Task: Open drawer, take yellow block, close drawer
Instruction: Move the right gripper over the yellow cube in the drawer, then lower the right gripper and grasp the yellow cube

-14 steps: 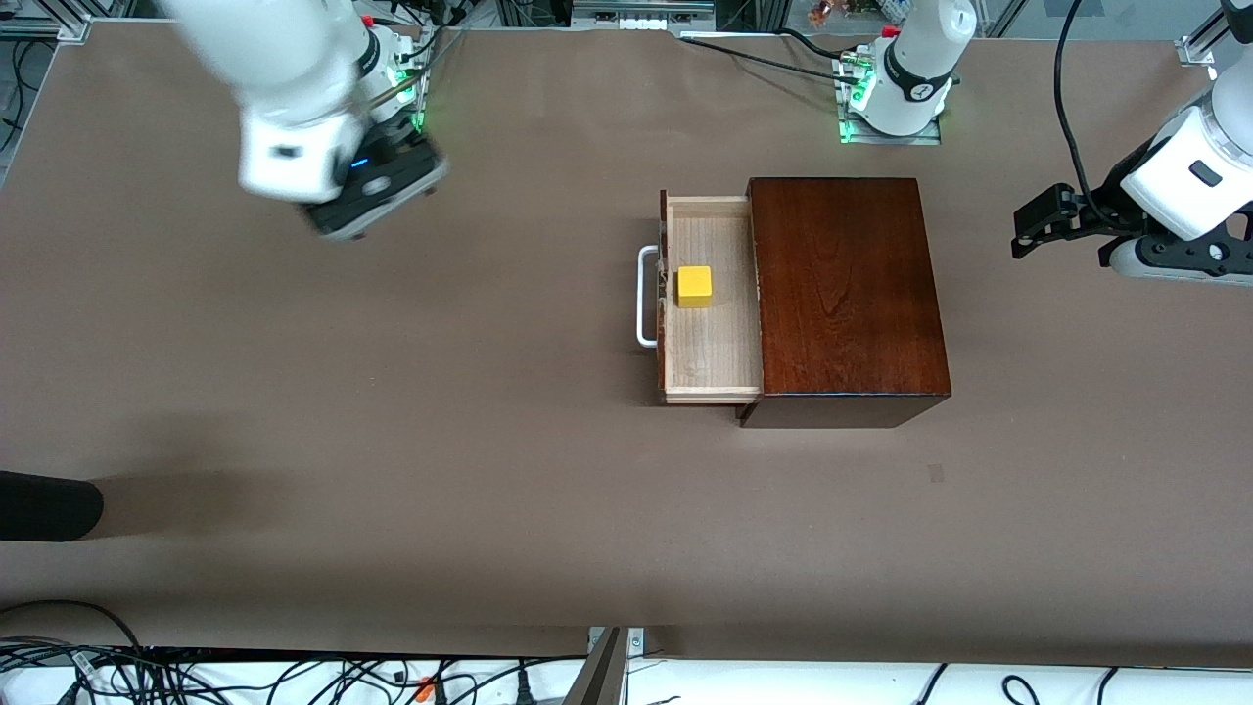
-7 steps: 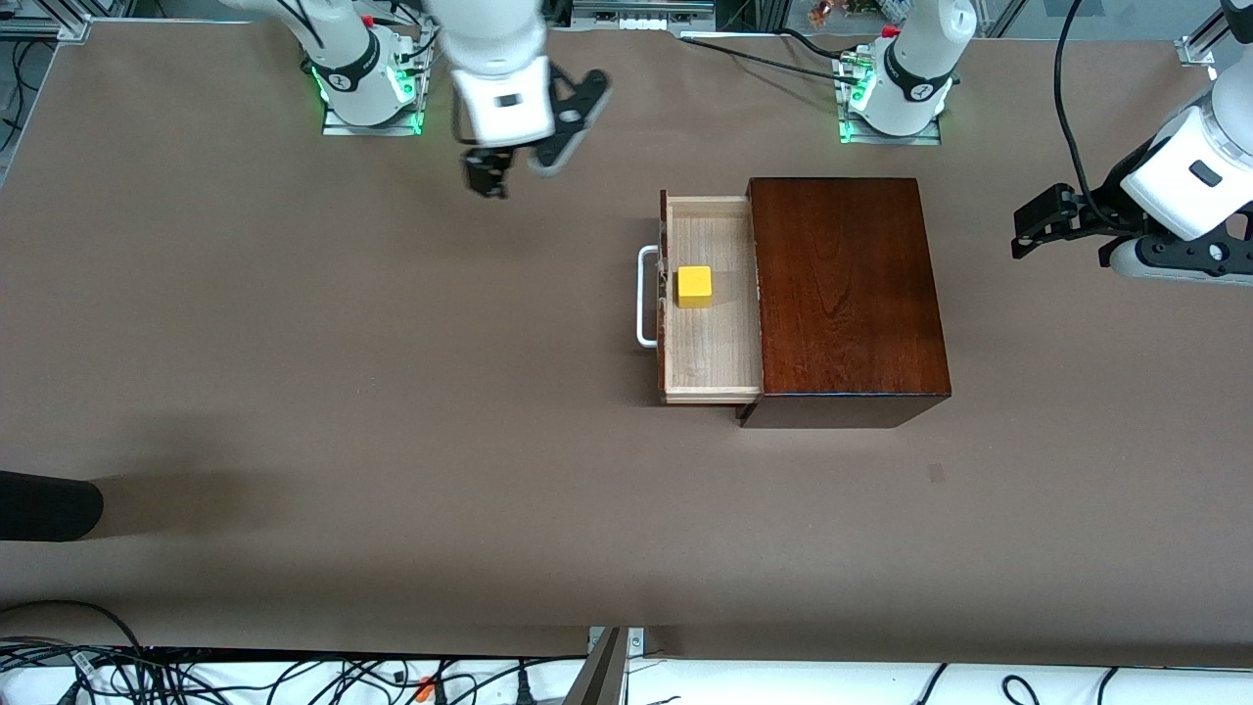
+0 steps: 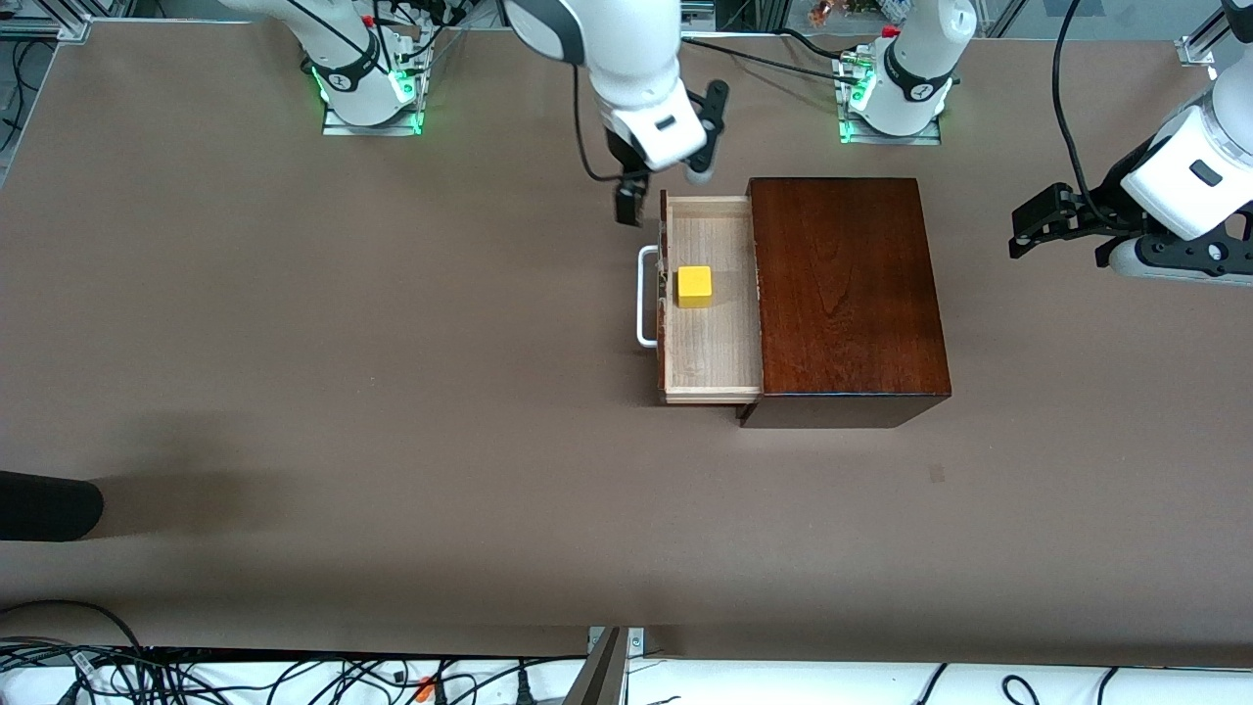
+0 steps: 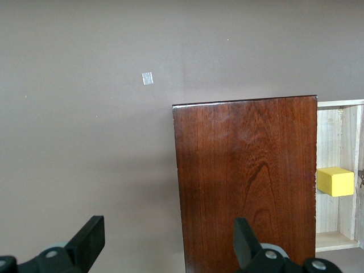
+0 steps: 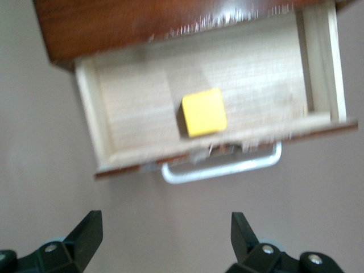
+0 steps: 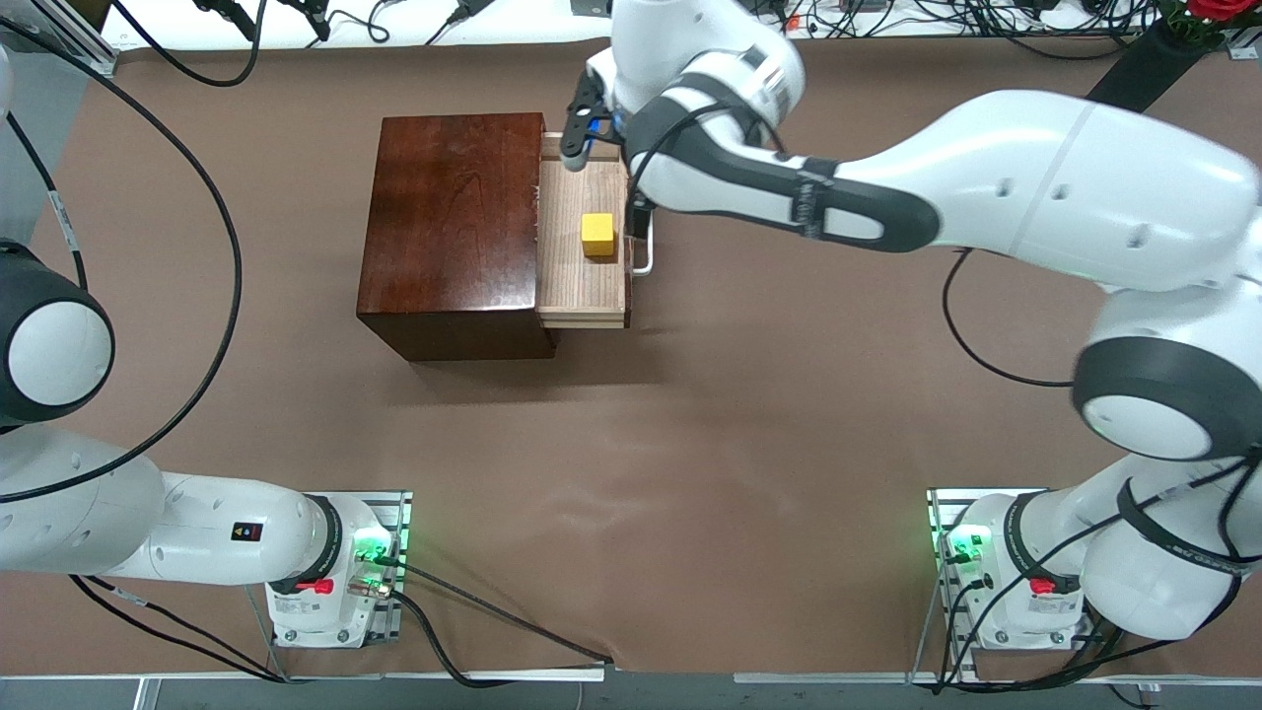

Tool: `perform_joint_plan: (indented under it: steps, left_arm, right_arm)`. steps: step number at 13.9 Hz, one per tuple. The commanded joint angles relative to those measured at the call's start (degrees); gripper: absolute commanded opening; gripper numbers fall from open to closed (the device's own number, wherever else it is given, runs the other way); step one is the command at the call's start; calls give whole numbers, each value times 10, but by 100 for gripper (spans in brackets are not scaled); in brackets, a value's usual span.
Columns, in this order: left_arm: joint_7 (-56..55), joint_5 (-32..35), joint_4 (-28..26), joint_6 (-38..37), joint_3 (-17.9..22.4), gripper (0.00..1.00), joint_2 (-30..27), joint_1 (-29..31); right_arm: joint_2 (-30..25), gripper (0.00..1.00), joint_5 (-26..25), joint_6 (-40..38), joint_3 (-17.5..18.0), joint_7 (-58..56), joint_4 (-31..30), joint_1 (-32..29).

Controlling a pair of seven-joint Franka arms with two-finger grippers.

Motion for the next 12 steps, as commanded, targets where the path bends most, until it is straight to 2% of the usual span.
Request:
perform_joint_plan:
  steps: [1, 6, 12]
  left_arm:
    - [10, -18, -3, 6, 0, 100, -3, 4]
    - [7, -18, -3, 6, 1, 100, -1, 6]
    - [12, -18, -2, 5, 1, 100, 4, 6]
  right_arm:
    - [61, 100, 4, 47, 5, -30, 49, 4]
    - [136, 100, 1, 65, 5, -96, 107, 14]
    - [162, 100, -1, 65, 0, -128, 112, 13]
